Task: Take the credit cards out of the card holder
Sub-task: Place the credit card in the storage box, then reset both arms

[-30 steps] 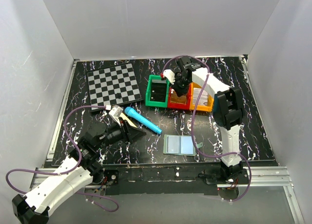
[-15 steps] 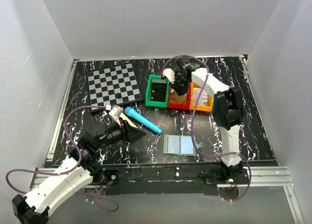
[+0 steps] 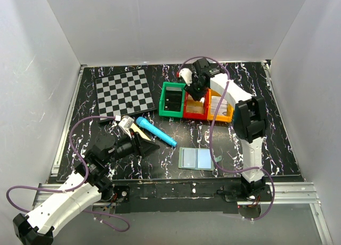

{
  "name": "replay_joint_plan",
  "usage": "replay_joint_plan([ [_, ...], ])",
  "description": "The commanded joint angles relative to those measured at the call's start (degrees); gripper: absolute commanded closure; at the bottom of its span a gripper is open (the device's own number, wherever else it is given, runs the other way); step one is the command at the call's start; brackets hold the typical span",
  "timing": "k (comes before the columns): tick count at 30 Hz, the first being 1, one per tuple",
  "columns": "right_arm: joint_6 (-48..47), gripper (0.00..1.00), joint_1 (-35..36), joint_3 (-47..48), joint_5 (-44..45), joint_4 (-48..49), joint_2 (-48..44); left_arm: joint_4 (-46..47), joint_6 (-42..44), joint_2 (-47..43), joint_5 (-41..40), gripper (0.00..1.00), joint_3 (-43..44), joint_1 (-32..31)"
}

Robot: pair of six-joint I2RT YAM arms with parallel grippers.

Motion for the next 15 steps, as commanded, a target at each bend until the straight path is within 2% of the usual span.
replay_joint_plan([
  [1, 18.3, 0.48, 0.06, 4.79, 5.65, 12.39, -10.42, -0.91, 0.33, -0.2, -1.29, 0.58, 0.9, 0.27],
  [3, 27.46, 0.17, 0.14, 2.6, 5.93, 16.79, -16.3, -1.52, 0.33, 0.07, -2.25, 0.55, 1.43, 0.27],
  [4, 30.37, 0.13, 0.41, -0.11, 5.23, 19.16, -19.2, -1.96, 0.42, 0.16, -3.04, 0.53, 1.87, 0.18],
  [6, 36.53, 0.11, 1.46, -7.92, 5.84, 25.39, -26.23, -3.1, 0.07, 0.07, -5.5, 0.47, 2.57, 0.27],
  [9, 45.4, 0.1, 3.3, -22.87, 8.72, 32.36, -36.69, -5.3, -0.72, -0.02, -9.54, 0.34, 4.06, 0.18],
  [11, 50.24, 0.09, 4.79, -28.33, 12.93, 30.19, -41.71, -8.36, -1.86, 0.16, -13.75, 0.22, 5.64, 0.35],
  [12, 51.13, 0.09, 6.02, -30.96, 14.09, 28.26, -44.6, -10.38, -2.39, 0.59, -15.08, 0.12, 6.69, 0.35],
  [13, 51.67, 0.09, 7.34, -33.94, 15.67, 25.81, -47.07, -12.49, -3.7, 1.29, -16.31, 0.07, 7.83, 0.35],
  [15, 52.37, 0.08, 10.24, -40.09, 19.45, 22.46, -52.34, -15.05, -4.59, 3.66, -15.97, 0.04, 10.12, 0.35],
])
